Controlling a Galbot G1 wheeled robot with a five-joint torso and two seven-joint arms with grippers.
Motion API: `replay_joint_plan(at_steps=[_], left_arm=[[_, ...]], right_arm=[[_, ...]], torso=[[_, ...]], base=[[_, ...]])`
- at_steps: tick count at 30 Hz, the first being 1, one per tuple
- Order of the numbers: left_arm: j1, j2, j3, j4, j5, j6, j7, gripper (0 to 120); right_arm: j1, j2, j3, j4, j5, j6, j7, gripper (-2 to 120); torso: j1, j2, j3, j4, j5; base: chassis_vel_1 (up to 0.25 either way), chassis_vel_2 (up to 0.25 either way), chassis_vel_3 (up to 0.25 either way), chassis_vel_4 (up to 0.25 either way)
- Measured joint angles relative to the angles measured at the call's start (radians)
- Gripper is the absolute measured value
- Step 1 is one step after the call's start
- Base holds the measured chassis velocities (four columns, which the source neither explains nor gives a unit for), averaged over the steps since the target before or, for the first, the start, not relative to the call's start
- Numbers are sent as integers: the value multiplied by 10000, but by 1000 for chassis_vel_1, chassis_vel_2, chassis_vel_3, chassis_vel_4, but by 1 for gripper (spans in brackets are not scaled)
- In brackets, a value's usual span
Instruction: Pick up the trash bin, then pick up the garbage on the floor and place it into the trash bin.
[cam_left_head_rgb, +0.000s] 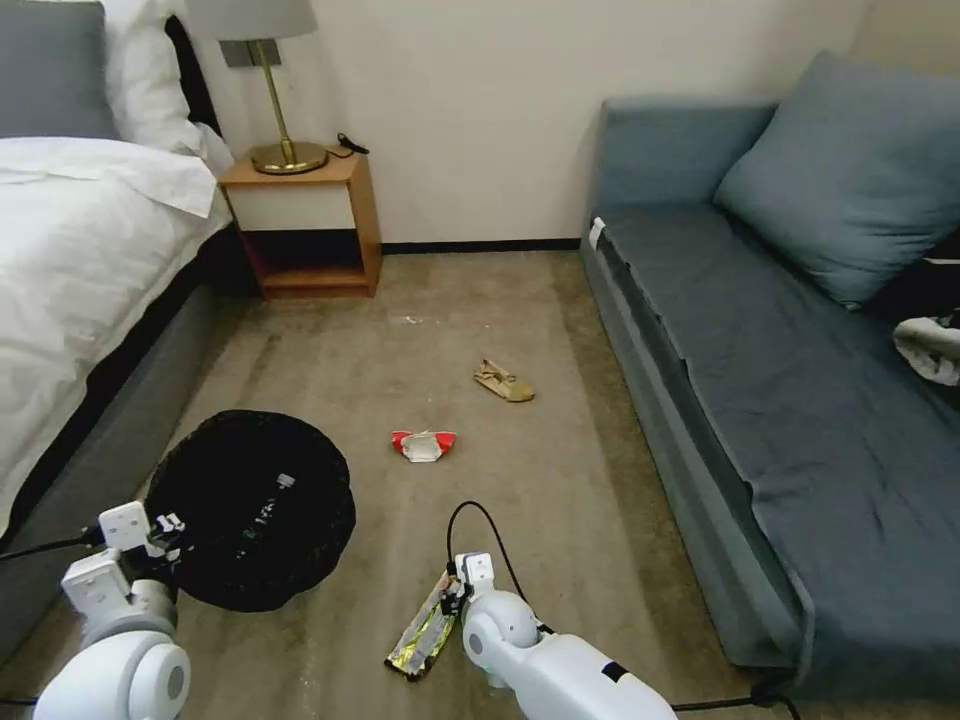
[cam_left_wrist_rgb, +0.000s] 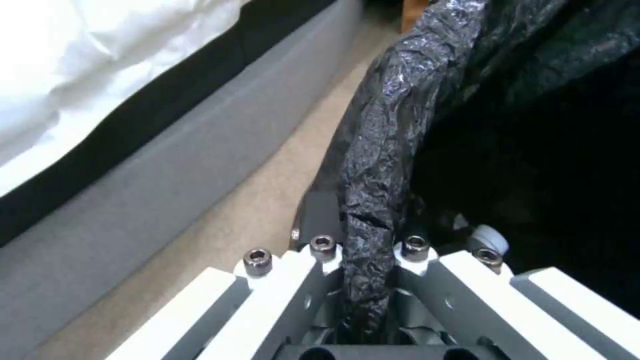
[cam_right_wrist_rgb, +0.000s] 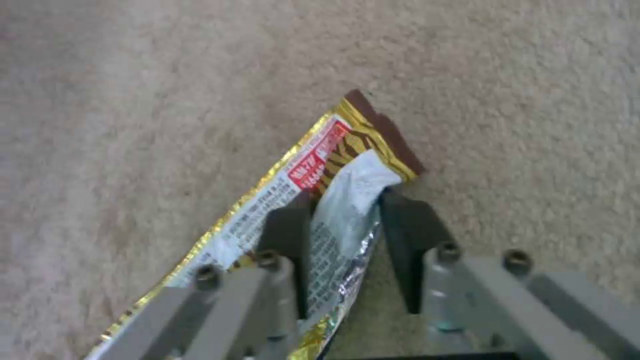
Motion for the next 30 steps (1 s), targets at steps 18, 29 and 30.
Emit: replay_joint_plan(at_steps=[18, 29, 30], left_arm=[[-88, 63, 103, 252, -14, 3, -18, 3], [-45, -5, 322, 566, 166, 51, -18, 3], [-33, -20, 348, 550, 93, 87, -16, 3]], right_arm=[[-150, -870, 984, 2811, -1615, 3684, -1294, 0], [-338, -1193, 1470, 4396, -2738, 7962, -4324, 0], [-316, -1065, 1399, 4264, -3036, 8317, -4548, 0]], torso=[[0, 1, -4, -10, -1], [1, 2, -4, -13, -3], [0, 2, -4, -12, -3]], base=[[0, 0, 0, 0], [0, 0, 0, 0], [0, 0, 0, 0]])
